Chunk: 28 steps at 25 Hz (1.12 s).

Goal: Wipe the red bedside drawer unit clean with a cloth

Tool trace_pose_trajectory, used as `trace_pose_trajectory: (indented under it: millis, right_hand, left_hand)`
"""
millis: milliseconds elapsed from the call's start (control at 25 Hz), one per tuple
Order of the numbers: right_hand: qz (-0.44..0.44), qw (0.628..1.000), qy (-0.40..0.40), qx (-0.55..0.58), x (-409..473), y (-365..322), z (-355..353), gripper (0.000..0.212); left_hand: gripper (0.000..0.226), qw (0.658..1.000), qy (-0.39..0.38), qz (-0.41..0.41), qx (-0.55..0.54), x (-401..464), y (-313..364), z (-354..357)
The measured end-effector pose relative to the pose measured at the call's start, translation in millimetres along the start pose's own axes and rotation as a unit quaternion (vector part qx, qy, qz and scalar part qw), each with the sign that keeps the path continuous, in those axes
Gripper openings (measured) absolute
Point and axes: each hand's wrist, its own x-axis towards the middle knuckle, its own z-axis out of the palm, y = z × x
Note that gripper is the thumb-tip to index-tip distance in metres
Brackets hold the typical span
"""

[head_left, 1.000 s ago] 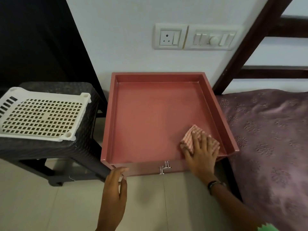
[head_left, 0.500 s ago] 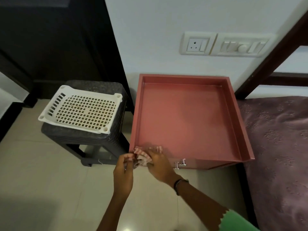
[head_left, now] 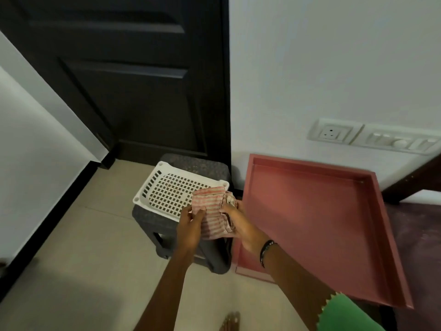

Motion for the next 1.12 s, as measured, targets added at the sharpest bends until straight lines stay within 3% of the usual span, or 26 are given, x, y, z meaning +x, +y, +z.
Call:
trace_pose_trajectory:
  millis: [120, 240, 320, 440, 520, 720, 840, 920, 1000, 1120]
  right_hand:
    - [-0.069, 0.983, 0.052, -0.163, 47, -11, 25, 0.031]
    - [-0.127, 0.926, 0.088, -0.344, 91, -5, 42, 0.046]
    - [-0.128, 0.864, 0.094, -0.478, 107, -1, 46, 0.051]
    - [-0.106, 0.764, 0.089, -0.63, 116, 7, 47, 0.041]
    - [-0.105, 0.748, 0.098, -0.648, 122, 9, 48, 0.036]
    - [-0.134, 0.789, 0.101, -0.59, 129, 12, 37, 0.039]
    - [-0.168, 0.784, 0.084, -0.592, 113, 0, 19, 0.041]
    - [-0.182, 0.769, 0.089, -0.606, 95, -16, 3, 0.04]
    - [-0.196, 0.755, 0.114, -0.615, 68, -43, -15, 0.038]
    - [-0.327, 0.66, 0.246, -0.63, 26, -105, -41, 0.038]
  left_hand:
    - [0.037, 0.996, 0.048, 0.028, 0.073, 48, 15, -22]
    - [0.046, 0.988, 0.026, 0.039, 0.148, 95, 18, -34]
    - [0.05, 0.977, 0.001, 0.038, 0.212, 118, 12, -37]
    - [0.042, 0.948, -0.026, 0.037, 0.314, 138, -13, -32]
    - [0.041, 0.931, -0.02, 0.043, 0.362, 147, -23, -26]
    - [0.06, 0.869, 0.036, 0.1, 0.482, 138, -19, -19]
    - [0.067, 0.835, 0.029, 0.16, 0.526, 118, -5, -15]
    - [0.062, 0.791, 0.005, 0.217, 0.572, 93, 15, -6]
    - [0.05, 0.779, -0.017, 0.271, 0.565, 68, 51, 11]
    - [0.041, 0.772, 0.039, 0.407, 0.487, 37, 120, 56]
